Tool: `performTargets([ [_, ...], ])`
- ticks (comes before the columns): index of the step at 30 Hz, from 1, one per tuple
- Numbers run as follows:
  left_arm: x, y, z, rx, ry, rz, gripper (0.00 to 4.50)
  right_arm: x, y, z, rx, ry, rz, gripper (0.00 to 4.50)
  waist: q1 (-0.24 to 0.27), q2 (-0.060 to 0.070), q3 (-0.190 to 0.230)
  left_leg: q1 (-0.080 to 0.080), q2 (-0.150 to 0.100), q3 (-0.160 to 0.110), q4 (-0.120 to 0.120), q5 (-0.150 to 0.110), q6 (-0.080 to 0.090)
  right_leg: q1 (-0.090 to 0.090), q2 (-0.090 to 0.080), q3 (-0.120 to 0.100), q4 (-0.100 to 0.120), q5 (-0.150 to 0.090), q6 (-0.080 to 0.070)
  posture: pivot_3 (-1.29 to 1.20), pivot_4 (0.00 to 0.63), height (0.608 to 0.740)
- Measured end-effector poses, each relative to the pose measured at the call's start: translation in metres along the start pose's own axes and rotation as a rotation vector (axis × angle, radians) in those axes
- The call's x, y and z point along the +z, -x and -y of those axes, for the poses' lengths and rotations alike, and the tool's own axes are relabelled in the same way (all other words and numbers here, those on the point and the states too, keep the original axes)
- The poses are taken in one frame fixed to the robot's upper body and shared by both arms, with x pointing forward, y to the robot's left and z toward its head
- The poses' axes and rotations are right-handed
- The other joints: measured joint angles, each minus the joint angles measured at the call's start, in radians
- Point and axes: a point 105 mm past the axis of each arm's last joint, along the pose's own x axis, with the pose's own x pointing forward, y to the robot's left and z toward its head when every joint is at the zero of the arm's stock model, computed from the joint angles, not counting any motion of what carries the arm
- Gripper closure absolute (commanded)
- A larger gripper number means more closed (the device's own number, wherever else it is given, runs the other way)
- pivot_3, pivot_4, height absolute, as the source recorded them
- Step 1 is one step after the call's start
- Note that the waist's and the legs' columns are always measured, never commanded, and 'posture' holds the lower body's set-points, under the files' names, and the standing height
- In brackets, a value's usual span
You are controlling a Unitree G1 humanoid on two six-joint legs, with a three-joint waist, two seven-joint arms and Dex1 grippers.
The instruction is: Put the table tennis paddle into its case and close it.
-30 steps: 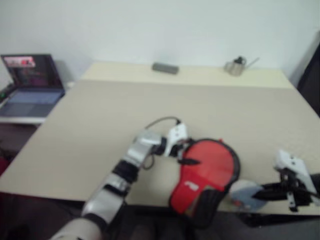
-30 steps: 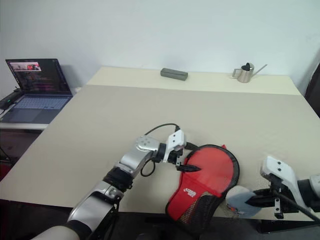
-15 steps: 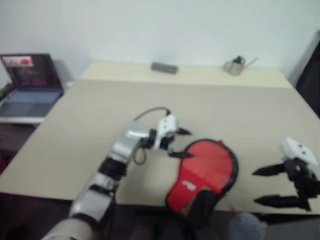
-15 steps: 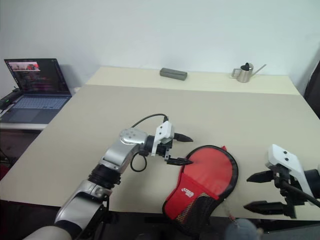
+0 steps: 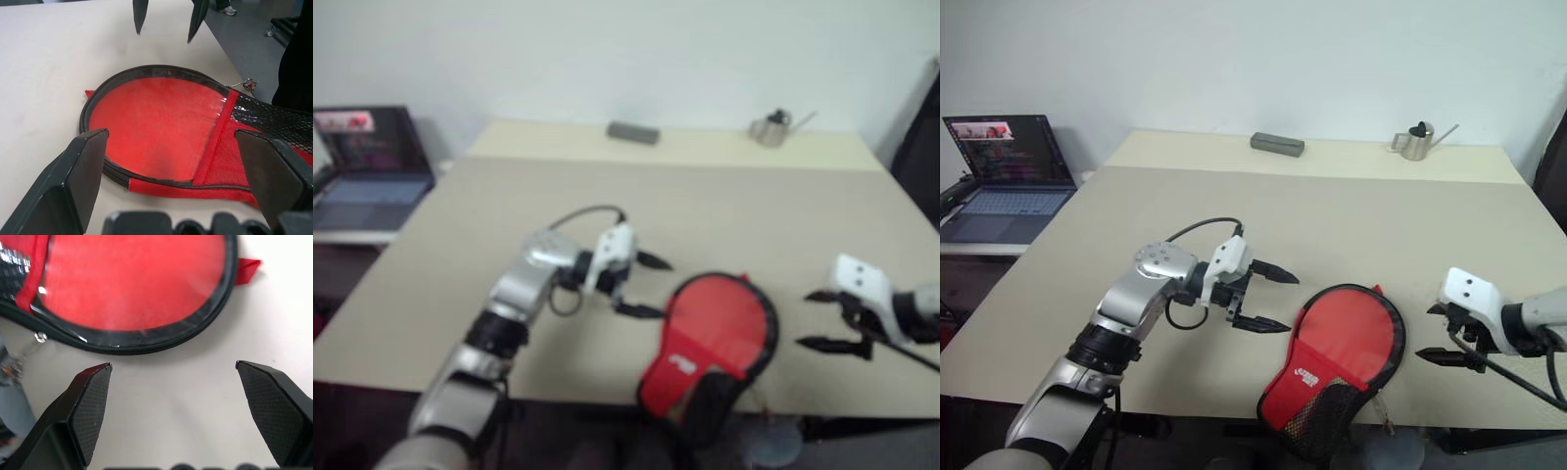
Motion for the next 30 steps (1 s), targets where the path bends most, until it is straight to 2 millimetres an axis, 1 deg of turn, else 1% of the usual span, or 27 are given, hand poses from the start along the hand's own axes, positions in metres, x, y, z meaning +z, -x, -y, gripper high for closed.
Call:
performTargets([
  [6,0.000,0.001,0.002,0.005,-0.006,-0.005,0.00,-0.001,-0.018,-0.009,0.037,0.081,0.012,0.05,-0.002,0.000,0.000,0.001,0.000,0.000,0.000,0.000,0.000,0.000,0.000,0.000,0.001,0.000,0.000,0.00,0.150,0.740],
  [8,-0.003,0.001,0.003,0.008,0.001,-0.006,0.00,0.000,-0.022,-0.009,0.040,0.120,0.003,0.05,-0.002,0.000,0.000,0.000,0.000,0.000,0.000,0.000,0.000,0.000,0.000,0.000,0.001,0.000,0.000,0.00,0.150,0.740],
  [12,-0.004,0.002,0.003,0.014,0.002,-0.011,0.00,0.004,-0.031,-0.002,0.009,0.187,0.006,0.05,-0.003,0.000,0.000,0.001,0.000,0.000,0.000,0.000,0.000,0.000,0.000,0.000,0.000,0.000,0.000,0.00,0.150,0.740],
  [15,-0.004,0.003,0.003,0.019,0.000,-0.014,0.00,0.014,-0.042,0.003,-0.002,0.197,0.044,0.05,-0.006,0.000,0.000,0.001,0.001,0.000,0.000,0.000,0.000,0.000,0.000,0.001,0.001,0.000,0.000,0.00,0.150,0.740],
  [21,-0.005,0.006,0.002,0.026,0.000,-0.021,0.00,0.032,-0.049,0.019,-0.054,0.217,0.092,0.05,-0.008,0.000,0.000,0.001,0.001,0.000,0.000,0.000,0.000,0.000,0.000,0.000,0.001,0.000,-0.001,0.00,0.150,0.740],
  [25,-0.005,0.008,0.001,0.039,0.000,-0.019,0.00,0.036,-0.057,0.024,-0.072,0.217,0.101,0.05,-0.006,0.000,0.000,0.000,0.000,0.000,0.000,0.000,0.000,-0.001,0.000,0.000,0.001,0.000,-0.001,0.00,0.150,0.740],
  [30,-0.005,0.009,-0.001,0.059,-0.001,-0.018,0.00,0.042,-0.060,0.030,-0.086,0.225,0.114,0.05,-0.005,0.000,0.000,0.000,0.000,0.000,0.000,0.000,0.000,-0.001,0.000,0.000,0.001,0.000,-0.001,0.00,0.150,0.740],
])
